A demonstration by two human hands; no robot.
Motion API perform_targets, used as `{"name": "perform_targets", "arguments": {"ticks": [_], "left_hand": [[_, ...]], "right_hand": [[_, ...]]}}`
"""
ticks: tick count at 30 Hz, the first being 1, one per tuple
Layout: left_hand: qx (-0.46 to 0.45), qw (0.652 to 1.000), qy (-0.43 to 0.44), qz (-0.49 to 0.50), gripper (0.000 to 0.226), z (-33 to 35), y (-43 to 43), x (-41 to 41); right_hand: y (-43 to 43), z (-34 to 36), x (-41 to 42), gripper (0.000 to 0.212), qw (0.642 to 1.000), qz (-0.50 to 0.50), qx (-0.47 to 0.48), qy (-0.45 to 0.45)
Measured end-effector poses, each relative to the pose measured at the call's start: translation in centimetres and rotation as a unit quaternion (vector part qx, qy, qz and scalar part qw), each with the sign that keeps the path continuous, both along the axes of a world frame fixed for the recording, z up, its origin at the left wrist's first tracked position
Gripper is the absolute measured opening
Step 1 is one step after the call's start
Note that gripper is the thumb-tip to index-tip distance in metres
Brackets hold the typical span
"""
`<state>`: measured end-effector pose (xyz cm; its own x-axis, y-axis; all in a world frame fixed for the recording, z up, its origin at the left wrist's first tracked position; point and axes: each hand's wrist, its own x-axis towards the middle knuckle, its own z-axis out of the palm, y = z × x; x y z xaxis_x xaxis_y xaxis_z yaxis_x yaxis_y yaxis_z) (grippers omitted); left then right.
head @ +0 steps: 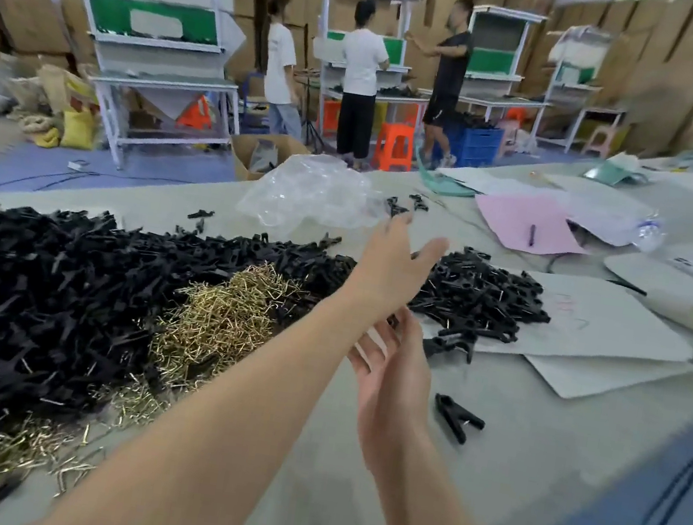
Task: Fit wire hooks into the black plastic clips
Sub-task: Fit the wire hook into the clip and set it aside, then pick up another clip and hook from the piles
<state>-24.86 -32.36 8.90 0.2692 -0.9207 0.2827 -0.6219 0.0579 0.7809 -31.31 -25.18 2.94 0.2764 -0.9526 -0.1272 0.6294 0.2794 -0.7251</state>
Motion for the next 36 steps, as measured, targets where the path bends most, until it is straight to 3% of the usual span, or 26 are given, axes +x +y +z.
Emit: {"name": "perform_targets", "arguments": {"ticks": [6,9,11,14,19,21,25,30,36], "left_hand": [[-0.03,0.987,-0.112,0.114,0.048,-5.9,12.8,7.6],[-0.015,0.957,-0.2,0.208,0.046,-8.7,21.4,12.0],[-0.001,0.926,-0.25,0.282,0.045,-10.4,26.6,14.2],[0.028,0.881,-0.298,0.366,0.053,-12.2,32.4,16.8],[0.111,0.844,-0.285,0.44,0.061,-13.3,34.4,19.5],[0.115,0.847,-0.266,0.445,0.046,-13.0,33.5,20.4],[0.095,0.857,-0.278,0.424,0.029,-12.7,32.2,22.3],[0.053,0.878,-0.264,0.396,0.029,-12.9,32.6,22.9],[-0.016,0.91,-0.128,0.394,0.045,-12.2,32.6,22.7]], "right_hand": [[4.4,-1.1,3.7,0.027,0.994,0.049,-0.053,0.079],[8.3,-2.5,7.2,0.029,0.979,0.1,-0.126,0.122],[10.8,-3.5,9.5,0.035,0.951,0.134,-0.213,0.182],[13.8,-4.6,12.7,0.035,0.874,0.156,-0.367,0.277],[15.3,-6.4,16.4,0.042,0.669,0.133,-0.568,0.461],[15.0,-6.6,17.3,0.042,0.635,0.142,-0.587,0.481],[13.8,-6.6,18.5,0.038,0.642,0.143,-0.587,0.473],[13.2,-6.7,18.6,0.034,0.705,0.127,-0.554,0.424],[12.5,-6.8,18.5,0.033,0.767,0.151,-0.505,0.365]]}}
